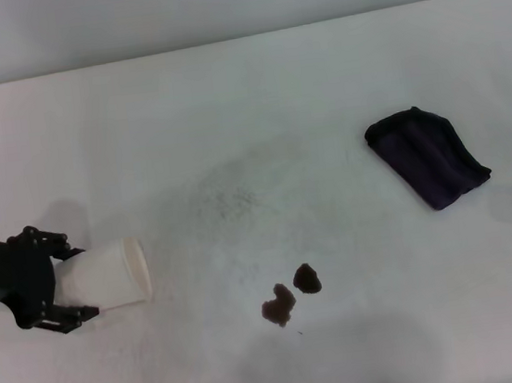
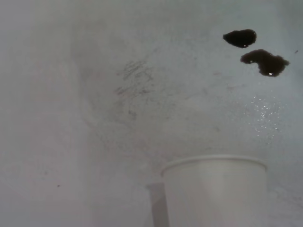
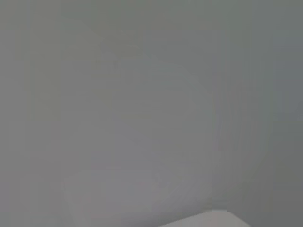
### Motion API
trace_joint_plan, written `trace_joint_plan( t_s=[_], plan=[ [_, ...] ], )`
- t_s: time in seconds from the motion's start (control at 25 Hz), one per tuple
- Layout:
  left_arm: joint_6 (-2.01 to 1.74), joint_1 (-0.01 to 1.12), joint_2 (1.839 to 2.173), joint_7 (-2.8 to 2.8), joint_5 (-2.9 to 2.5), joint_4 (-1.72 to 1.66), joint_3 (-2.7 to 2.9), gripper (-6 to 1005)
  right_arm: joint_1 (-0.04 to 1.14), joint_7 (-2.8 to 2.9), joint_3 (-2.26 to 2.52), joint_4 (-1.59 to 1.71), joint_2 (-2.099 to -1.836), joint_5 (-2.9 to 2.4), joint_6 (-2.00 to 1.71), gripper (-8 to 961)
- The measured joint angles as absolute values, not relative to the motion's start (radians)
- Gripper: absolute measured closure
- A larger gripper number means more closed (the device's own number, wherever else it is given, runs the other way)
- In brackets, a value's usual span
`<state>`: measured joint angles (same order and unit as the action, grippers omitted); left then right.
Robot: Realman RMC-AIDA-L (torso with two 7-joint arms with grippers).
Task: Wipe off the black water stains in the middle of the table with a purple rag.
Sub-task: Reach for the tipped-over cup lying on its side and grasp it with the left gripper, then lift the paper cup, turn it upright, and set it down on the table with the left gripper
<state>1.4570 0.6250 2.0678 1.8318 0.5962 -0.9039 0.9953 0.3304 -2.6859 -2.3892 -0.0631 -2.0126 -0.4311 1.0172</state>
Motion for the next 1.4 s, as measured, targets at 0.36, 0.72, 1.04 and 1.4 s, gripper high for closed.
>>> trace_joint_plan(
  t_s=[0.36,0.72,1.04,1.4],
  plan=[
    [1.405,0.620,2.063,1.850,0.748,-0.911,0.974,310,0.328,-2.686,-2.380,-0.063,-2.013,-0.438,1.046,79],
    [1.327,0.590,2.072,1.916,1.076,-0.886,0.894,336,0.330,-2.686,-2.343,-0.078,-2.013,-0.440,1.156,79],
    [1.191,0.578,2.076,1.984,1.395,-0.700,0.895,346,0.322,-2.701,-2.302,-0.105,-2.007,-0.463,1.208,80],
    [1.194,0.581,2.085,2.241,1.653,-0.378,0.903,347,0.301,-2.742,-2.276,-0.148,-2.004,-0.519,1.230,80]
  ],
)
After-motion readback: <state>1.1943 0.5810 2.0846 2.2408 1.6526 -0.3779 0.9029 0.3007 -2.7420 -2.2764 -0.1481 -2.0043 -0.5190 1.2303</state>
